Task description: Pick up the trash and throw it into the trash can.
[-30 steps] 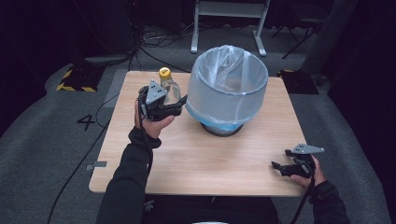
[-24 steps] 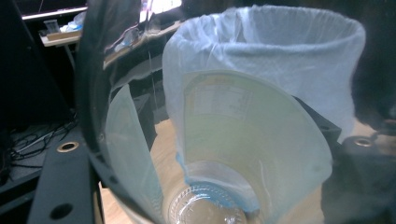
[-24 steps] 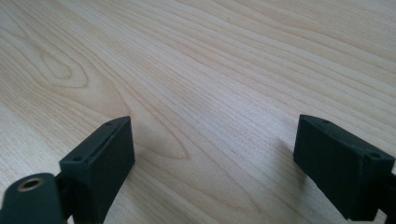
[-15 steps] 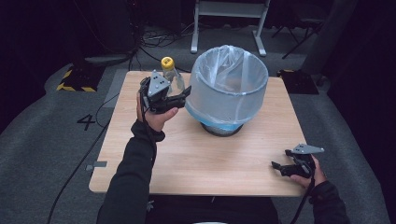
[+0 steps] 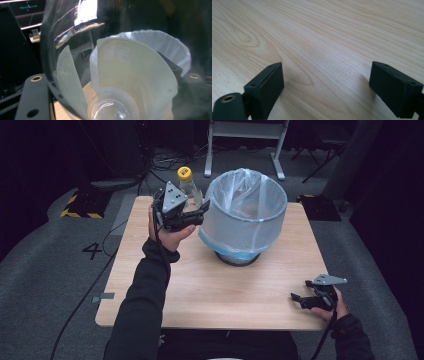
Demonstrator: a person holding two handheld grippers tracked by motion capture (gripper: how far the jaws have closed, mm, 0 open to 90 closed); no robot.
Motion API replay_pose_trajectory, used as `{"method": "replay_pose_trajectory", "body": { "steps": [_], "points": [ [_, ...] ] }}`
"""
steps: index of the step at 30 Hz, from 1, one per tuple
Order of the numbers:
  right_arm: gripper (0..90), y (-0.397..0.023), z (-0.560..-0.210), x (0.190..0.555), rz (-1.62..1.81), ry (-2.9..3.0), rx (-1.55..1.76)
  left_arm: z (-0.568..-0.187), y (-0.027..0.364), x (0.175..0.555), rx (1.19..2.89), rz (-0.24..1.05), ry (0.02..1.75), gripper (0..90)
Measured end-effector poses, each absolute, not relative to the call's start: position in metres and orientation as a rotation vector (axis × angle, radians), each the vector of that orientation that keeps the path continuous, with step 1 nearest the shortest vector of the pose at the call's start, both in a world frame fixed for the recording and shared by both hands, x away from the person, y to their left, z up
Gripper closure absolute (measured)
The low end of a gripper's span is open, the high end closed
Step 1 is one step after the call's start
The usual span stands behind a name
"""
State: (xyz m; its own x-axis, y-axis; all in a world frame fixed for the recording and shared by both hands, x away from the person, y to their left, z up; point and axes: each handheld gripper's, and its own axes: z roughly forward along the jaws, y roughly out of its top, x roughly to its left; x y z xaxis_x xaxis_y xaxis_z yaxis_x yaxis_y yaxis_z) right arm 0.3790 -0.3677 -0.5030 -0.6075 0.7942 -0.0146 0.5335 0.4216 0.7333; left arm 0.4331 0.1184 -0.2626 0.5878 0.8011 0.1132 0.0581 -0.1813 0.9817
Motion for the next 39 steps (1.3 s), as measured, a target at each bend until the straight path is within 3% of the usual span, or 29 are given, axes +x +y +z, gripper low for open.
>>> {"method": "replay_pose_trajectory", "body": {
  "steps": [21,39],
  "points": [
    [12.5,-0.368,-0.503,0.379,1.005,2.322,1.14,-0.223,0.071,0.437,1.63,0.769,0.613,27.7],
    [12.5,-0.368,-0.503,0.379,1.006,2.322,1.139,-0.228,0.013,0.458,1.703,0.667,0.566,27.7]
  ]
}}
